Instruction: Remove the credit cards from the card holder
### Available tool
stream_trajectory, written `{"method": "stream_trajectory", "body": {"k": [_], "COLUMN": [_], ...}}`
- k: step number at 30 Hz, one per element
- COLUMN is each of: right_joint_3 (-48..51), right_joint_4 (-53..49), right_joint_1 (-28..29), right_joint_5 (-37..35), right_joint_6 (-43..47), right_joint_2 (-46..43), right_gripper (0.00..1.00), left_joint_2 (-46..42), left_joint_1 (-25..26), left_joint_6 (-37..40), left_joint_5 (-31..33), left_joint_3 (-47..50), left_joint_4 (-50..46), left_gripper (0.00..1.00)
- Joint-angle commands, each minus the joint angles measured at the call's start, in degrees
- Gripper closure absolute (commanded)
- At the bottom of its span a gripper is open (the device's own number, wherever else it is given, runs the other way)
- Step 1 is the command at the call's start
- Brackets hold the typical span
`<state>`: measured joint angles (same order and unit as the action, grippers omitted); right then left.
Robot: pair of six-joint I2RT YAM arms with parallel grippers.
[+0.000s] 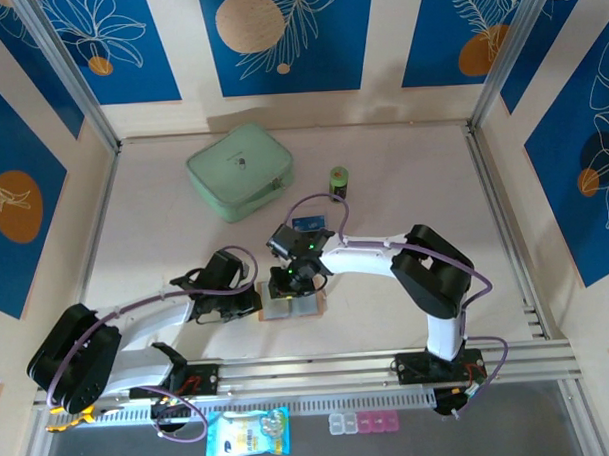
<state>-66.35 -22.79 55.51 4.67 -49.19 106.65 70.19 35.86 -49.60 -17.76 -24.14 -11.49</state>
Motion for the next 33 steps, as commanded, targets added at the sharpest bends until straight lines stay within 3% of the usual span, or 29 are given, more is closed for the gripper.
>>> {"method": "stream_trajectory", "body": {"k": [1,13,33], "right_joint_3": [-1.5,-0.6,6.9], "right_joint_4": [-0.4,-6.1,2.1], "right_joint_1": [0.4,0.3,-2.1], "right_joint_5": [1.6,-3.7,1.4], "right_joint_6": [-1.2,-1.6,-1.9], "right_joint_2": [1.2,-0.7,-4.6], "right_gripper": [0.77,0.74,0.74], "left_joint_2": [-0.1,0.6,-2.4], "left_joint_1": [-0.2,-0.3,-0.3], "left_joint_6": [-0.4,-0.4,-0.2], "left_joint_5": [-0.3,0.1,1.8], "left_joint_3": [0.8,0.9,-1.0], "left_joint_4": [-0.9,-1.3,-3.8], "left_gripper": [0.91,0.91,0.91]}}
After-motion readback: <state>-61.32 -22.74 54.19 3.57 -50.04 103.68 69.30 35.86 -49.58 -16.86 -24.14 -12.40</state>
